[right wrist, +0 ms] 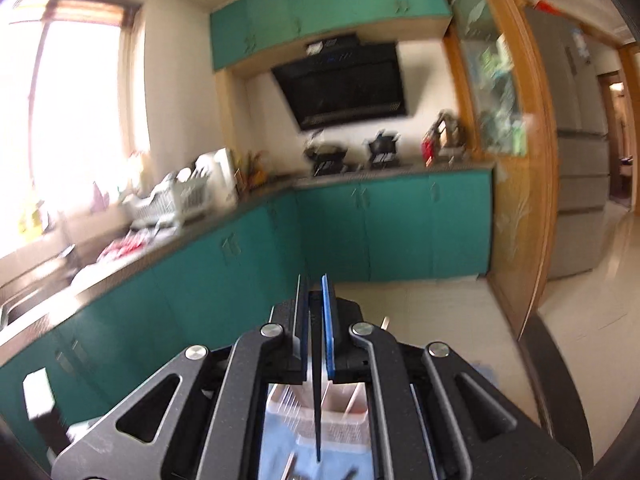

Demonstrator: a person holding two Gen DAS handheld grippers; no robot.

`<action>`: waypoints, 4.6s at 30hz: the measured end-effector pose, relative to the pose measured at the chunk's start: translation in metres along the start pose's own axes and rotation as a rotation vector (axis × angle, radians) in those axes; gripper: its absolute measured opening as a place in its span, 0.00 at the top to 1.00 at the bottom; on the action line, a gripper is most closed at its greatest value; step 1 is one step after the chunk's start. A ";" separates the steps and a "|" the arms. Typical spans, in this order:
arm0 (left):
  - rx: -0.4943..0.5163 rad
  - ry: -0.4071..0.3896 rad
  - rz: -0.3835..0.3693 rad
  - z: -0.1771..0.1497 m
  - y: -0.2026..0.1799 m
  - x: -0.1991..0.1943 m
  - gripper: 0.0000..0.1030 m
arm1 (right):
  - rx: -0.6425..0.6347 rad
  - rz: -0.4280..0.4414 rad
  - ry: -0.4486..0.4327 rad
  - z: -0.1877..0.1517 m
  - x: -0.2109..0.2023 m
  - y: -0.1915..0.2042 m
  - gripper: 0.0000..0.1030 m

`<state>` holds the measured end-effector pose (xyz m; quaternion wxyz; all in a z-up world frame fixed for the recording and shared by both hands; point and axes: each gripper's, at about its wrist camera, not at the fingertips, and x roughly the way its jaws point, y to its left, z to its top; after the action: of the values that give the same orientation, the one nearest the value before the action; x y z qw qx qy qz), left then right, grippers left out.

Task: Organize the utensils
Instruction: 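Lift both chopsticks and lower them into the white basket, then open both tools and pull back over the remaining utensils, then close the left tool on a light wooden chopstick while the right tool grasps another chopstick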

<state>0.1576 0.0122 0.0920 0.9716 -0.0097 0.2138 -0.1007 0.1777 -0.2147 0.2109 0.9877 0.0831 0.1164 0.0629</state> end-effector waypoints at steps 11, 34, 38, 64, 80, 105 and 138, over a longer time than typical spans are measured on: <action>-0.059 0.037 -0.017 -0.012 0.012 0.009 0.94 | 0.056 -0.075 -0.010 -0.001 0.084 -0.015 0.93; -0.174 -0.215 -0.084 0.126 -0.004 0.053 0.94 | 0.076 -0.098 0.154 -0.054 0.122 -0.029 0.93; -0.189 -0.155 -0.050 0.098 0.000 0.088 0.94 | 0.073 -0.100 0.197 -0.073 0.130 -0.033 0.93; -0.155 0.247 0.173 -0.083 0.036 0.074 0.32 | 0.199 -0.235 0.381 -0.211 -0.003 -0.096 0.44; -0.047 0.446 0.165 -0.149 0.022 0.090 0.23 | 0.144 -0.236 0.715 -0.317 0.045 -0.072 0.44; 0.008 0.503 0.027 -0.176 0.067 0.051 0.20 | 0.064 -0.407 0.738 -0.337 0.035 -0.034 0.44; -0.051 0.494 -0.012 -0.143 0.067 0.085 0.17 | 0.251 -0.202 0.865 -0.305 0.146 -0.056 0.63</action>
<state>0.1860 0.0647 -0.0776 0.8887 -0.0107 0.4472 -0.1006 0.2515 -0.2031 -0.1234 0.8320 0.1565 0.5319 -0.0195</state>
